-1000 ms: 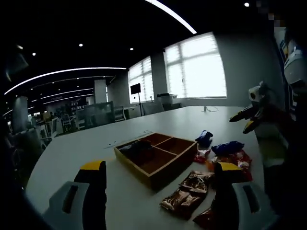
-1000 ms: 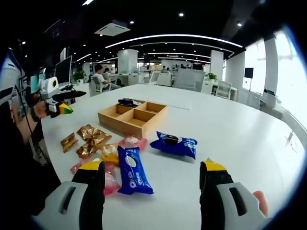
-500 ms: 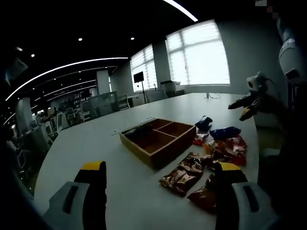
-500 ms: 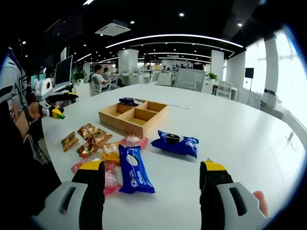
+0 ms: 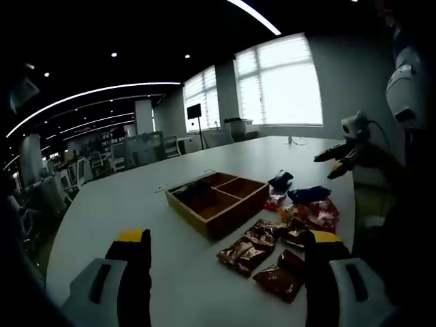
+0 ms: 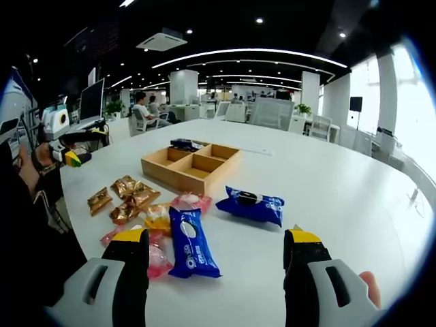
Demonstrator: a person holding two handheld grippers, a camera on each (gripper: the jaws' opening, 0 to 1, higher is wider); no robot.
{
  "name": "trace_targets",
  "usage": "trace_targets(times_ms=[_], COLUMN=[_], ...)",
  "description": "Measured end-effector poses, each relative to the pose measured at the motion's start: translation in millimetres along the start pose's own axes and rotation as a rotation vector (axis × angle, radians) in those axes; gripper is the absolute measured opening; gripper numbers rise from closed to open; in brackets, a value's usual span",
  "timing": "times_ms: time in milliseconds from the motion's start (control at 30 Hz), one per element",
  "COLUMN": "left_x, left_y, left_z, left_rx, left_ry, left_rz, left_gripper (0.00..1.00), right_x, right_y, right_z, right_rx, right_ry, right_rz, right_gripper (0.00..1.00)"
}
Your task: Pick up the scattered marshmallows, QQ candies, Oreo cookies, and mixed nuts on the table and sort them into separate containers
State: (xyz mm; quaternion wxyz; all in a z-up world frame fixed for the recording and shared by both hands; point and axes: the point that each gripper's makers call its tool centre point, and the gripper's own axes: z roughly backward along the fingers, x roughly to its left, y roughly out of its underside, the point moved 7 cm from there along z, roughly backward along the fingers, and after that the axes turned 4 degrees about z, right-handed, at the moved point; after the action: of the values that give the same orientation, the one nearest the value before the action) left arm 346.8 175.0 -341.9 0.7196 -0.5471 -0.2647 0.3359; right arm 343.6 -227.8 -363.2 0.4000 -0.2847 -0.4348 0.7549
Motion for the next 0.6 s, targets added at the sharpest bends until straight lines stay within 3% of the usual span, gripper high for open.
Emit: trace_targets(times_ms=[600], left_x=[-2.4], left_y=[8.2], left_z=[6.7], left_rx=[0.020], left_ry=[-0.003], left_rz=[-0.009], left_gripper=[0.97], right_x=[5.8], right_y=[-3.1], right_z=[-0.5], right_rx=[0.003], right_ry=[-0.005], right_rz=[0.012], right_gripper=[0.77])
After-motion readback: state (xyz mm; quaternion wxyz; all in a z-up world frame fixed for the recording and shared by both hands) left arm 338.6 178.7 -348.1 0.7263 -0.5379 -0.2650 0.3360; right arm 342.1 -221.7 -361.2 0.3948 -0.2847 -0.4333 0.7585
